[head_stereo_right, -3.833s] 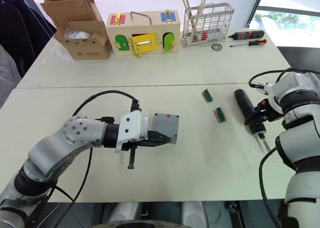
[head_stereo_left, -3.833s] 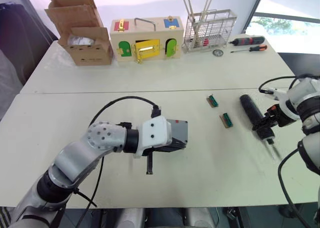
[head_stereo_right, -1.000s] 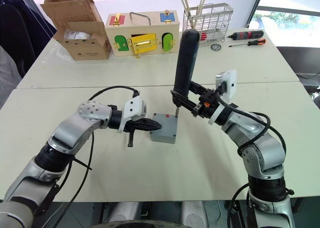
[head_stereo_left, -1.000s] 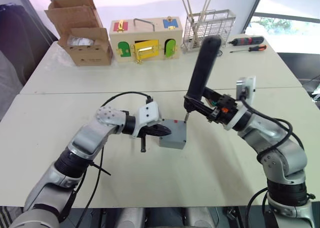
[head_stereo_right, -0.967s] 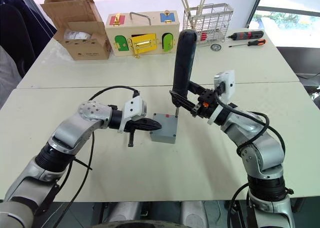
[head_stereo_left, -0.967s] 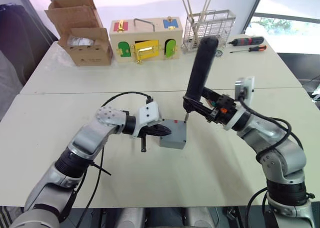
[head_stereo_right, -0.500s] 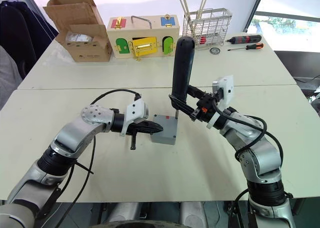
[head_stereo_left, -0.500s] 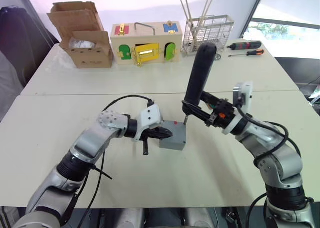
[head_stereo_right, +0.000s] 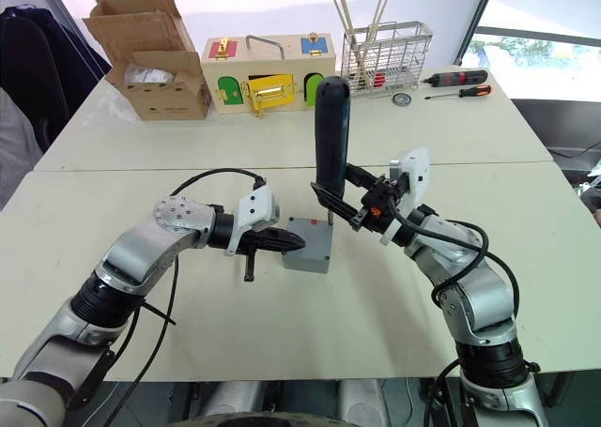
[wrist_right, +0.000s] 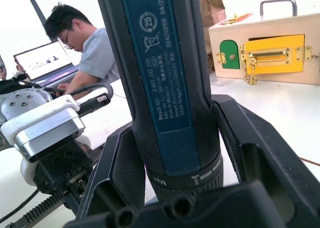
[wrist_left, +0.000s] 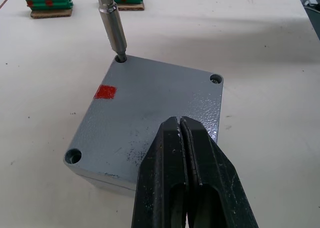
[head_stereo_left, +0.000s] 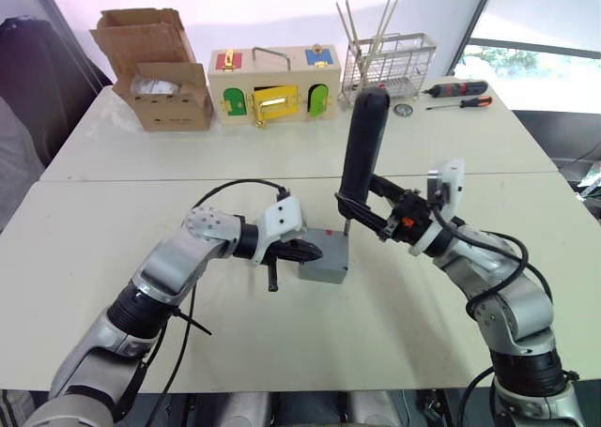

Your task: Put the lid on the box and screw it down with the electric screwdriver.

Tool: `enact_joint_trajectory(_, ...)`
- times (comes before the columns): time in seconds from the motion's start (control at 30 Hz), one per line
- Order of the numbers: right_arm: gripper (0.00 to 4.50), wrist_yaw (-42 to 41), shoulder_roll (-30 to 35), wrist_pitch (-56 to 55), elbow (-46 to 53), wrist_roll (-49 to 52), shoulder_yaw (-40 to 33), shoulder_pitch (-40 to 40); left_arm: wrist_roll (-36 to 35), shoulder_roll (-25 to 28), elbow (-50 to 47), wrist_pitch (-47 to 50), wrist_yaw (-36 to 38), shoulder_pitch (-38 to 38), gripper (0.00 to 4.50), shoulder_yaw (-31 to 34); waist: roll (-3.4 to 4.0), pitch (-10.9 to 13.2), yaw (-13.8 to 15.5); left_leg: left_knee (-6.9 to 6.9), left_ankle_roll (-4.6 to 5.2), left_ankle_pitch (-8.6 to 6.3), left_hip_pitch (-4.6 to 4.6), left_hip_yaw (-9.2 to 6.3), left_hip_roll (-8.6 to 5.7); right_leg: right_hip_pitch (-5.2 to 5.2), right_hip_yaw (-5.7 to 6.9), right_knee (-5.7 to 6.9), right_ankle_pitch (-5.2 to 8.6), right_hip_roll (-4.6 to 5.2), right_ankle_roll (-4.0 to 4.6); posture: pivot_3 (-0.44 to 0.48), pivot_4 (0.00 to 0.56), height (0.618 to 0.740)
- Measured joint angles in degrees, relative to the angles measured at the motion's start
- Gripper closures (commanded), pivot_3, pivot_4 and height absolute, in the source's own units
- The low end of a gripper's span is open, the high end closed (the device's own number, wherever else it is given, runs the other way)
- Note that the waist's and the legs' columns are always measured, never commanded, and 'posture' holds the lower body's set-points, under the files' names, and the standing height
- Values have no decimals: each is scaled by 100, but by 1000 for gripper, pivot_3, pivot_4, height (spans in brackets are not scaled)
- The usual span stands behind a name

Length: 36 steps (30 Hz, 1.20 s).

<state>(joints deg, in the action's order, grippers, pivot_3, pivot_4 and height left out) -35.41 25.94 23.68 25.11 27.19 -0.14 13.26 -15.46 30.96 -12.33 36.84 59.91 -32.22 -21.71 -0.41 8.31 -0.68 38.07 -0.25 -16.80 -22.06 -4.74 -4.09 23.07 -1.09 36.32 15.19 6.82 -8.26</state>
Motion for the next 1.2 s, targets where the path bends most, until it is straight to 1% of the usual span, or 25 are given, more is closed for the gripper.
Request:
enact_joint_trajectory(0.33, 2597, 1, -76, -99, -55, 8, 28, -87, -1, 64, -57, 35, -12, 45, 4500, 1, -8, -33, 8, -5, 0, -1, 5, -4, 2, -10, 1, -9, 0, 0, 0, 0, 150, 730)
enact_joint_trajectory(0.5, 2597, 39, -116, -105, -43, 76, -64, -219, 1, 96, -58, 27, -11, 91, 4500, 1, -9, -33, 15, -22, 6, -6, 65, -6, 4, -71, 1, -30, 2, 1, 0, 0, 150, 730)
enact_joint_trajectory(1.2, 2597, 215, -171, -325, 114, 105, -83, -597, 119, 75, -8, -139, 111, 49, 4500, -121, -20, -44, 13, -24, 6, -7, 67, -9, 6, -73, 1, -34, 3, 1, -1, 0, 150, 730)
